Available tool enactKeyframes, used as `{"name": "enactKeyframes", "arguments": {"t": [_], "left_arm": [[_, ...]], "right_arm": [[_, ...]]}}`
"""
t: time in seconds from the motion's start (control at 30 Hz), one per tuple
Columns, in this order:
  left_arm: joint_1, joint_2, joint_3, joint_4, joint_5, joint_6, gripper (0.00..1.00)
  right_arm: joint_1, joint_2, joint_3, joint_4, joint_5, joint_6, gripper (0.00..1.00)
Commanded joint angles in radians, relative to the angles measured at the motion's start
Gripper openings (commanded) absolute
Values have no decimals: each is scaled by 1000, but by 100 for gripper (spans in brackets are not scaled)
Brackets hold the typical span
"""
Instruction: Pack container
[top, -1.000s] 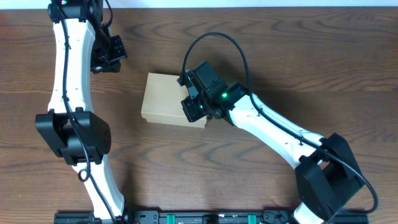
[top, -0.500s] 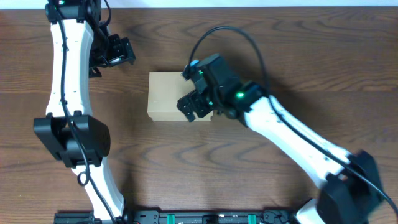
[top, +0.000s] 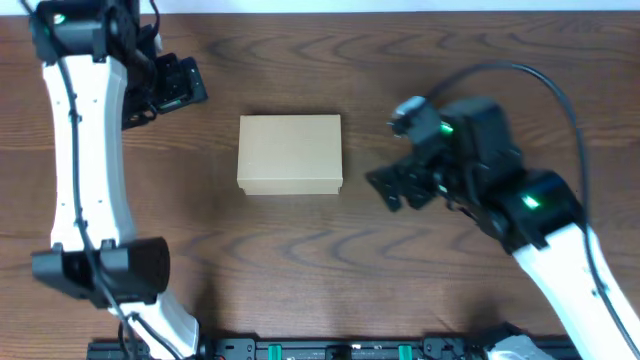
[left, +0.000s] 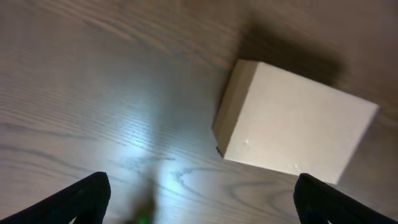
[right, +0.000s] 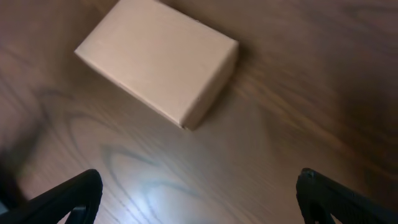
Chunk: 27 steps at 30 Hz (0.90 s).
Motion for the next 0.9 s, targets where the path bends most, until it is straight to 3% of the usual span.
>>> {"name": "enactKeyframes", "arguments": {"t": [0.0, 0.13, 0.37, 0.6, 0.87], "left_arm": [[6, -72, 3, -34, 15, 37, 95], [6, -163, -85, -35, 19, 58, 95], [6, -470, -484, 117, 24, 74, 95], [6, -845, -869, 259, 30, 74, 95], [6, -1253, -1155, 341, 63, 19, 95]], "right_arm": [[-75, -109, -113, -2, -55, -30, 99], [-161, -295, -270, 31, -78, -8, 99], [-201, -591, -407, 40, -77, 53, 99], [-201, -636, -407, 41, -77, 53, 99], [-201, -636, -407, 38, -77, 53, 99]]}}
